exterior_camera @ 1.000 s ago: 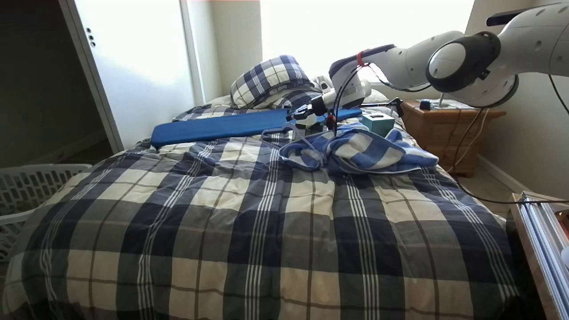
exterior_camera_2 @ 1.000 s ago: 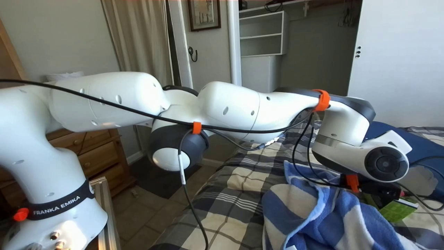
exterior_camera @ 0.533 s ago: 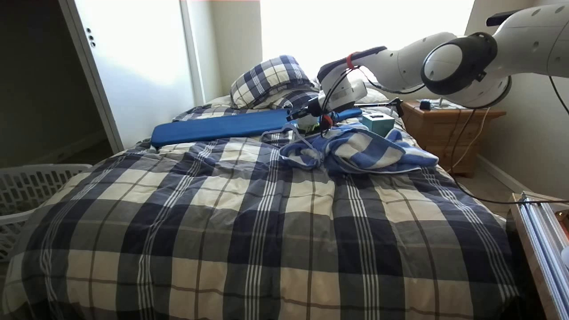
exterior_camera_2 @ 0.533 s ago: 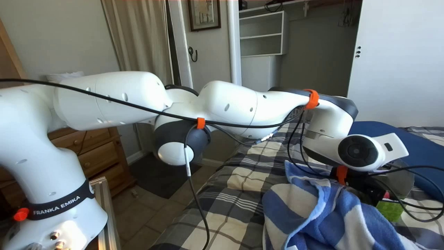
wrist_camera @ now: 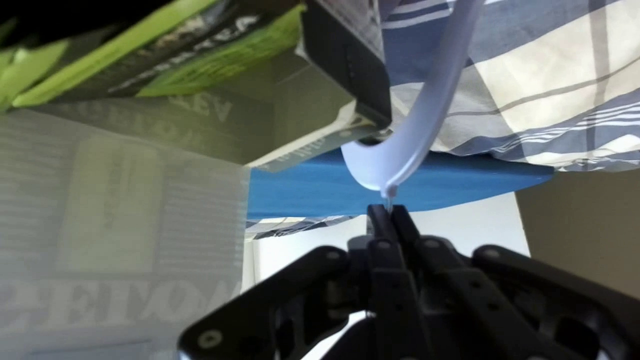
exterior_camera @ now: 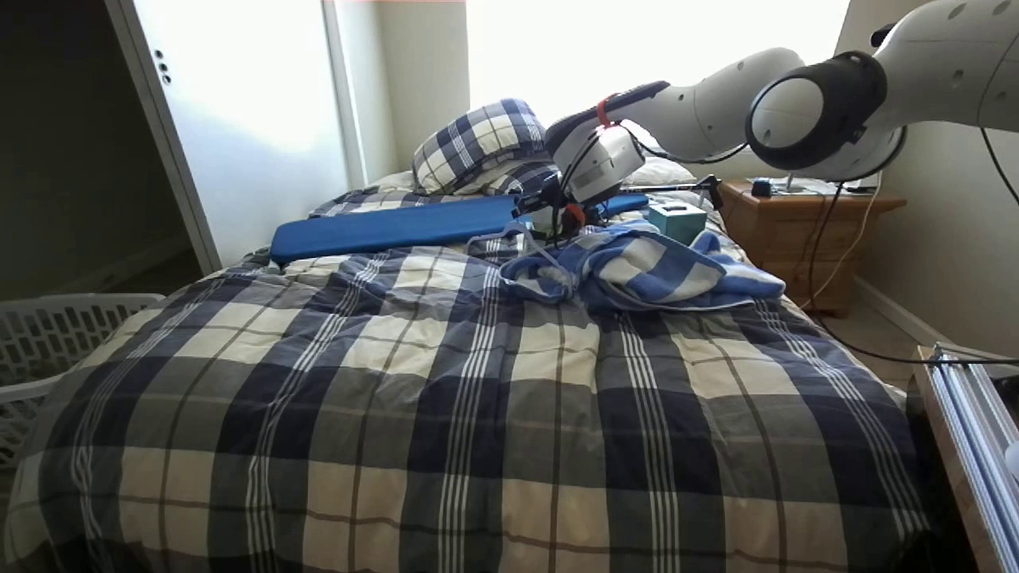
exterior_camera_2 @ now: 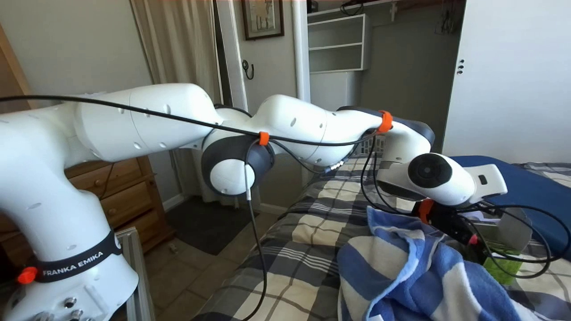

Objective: Move the hanger to the right.

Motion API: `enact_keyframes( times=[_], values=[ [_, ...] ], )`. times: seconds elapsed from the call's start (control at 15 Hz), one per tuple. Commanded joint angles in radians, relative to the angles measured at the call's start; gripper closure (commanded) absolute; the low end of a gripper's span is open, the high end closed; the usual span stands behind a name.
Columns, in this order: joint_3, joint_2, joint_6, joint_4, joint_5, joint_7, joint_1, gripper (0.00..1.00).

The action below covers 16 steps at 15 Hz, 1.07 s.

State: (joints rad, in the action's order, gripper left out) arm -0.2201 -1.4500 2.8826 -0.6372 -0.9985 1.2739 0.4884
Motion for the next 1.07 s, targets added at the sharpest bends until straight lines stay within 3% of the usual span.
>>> enact_keyframes(
  times=[0.0,0.47,0.8,0.87,1.0],
  values=[
    [0.114,0.094,0.109,-0.193,0.019,-0.120,-0.048,0.99],
    [0.310,0.218,0.329,-0.459,-0.045,-0.327,-0.195,0.99],
    [0.461,0.295,0.392,-0.636,-0.144,-0.452,-0.335,0.99],
    [0.479,0.312,0.395,-0.672,-0.152,-0.464,-0.358,0.71],
    [0.529,0.344,0.396,-0.745,-0.163,-0.489,-0.408,0.64]
  ],
)
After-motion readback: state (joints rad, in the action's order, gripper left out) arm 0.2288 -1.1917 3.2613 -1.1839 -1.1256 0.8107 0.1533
